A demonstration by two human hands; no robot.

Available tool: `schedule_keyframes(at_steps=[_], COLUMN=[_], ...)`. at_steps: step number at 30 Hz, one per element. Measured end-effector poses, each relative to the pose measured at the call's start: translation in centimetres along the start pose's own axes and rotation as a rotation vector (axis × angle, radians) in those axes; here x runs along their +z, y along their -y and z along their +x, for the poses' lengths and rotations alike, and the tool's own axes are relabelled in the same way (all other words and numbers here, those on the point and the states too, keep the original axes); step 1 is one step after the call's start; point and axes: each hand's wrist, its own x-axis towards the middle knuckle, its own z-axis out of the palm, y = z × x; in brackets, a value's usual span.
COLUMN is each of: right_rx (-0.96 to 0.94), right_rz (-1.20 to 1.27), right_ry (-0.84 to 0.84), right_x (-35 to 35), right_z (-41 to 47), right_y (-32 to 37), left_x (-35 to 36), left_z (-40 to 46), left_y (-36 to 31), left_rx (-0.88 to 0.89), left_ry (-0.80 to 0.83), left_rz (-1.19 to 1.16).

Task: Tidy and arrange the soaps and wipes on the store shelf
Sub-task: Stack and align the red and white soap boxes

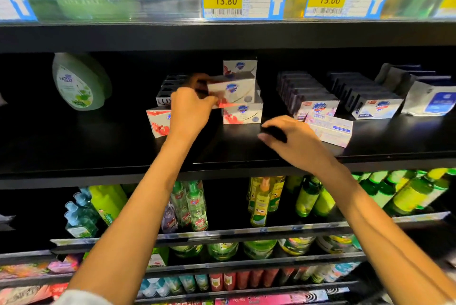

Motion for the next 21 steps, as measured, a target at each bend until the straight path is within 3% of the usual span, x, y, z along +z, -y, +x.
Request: schedule_keyframes(at_steps=[3,6,21], right_rx=[-0.046,-0.076,-0.153], right_rz=[-0.053,-0.134,-0.335], right_ry=[0.189,0.267,0.297], right_x=[-0.4,-0.6,-0.8], right_z=[-0.7,-1.0,-1.5], right_y=[0.1,0.2,0.9], left_x=[2.0,3.9,7.5], left_z=[3.3,5.7,10.1], left_y=[-0.3,-0.6,2.0], left_rx=[0.019,0.034,0.017], left_ry=[0.035,0.073,0.072], left_rz=[0.069,0.146,0.09])
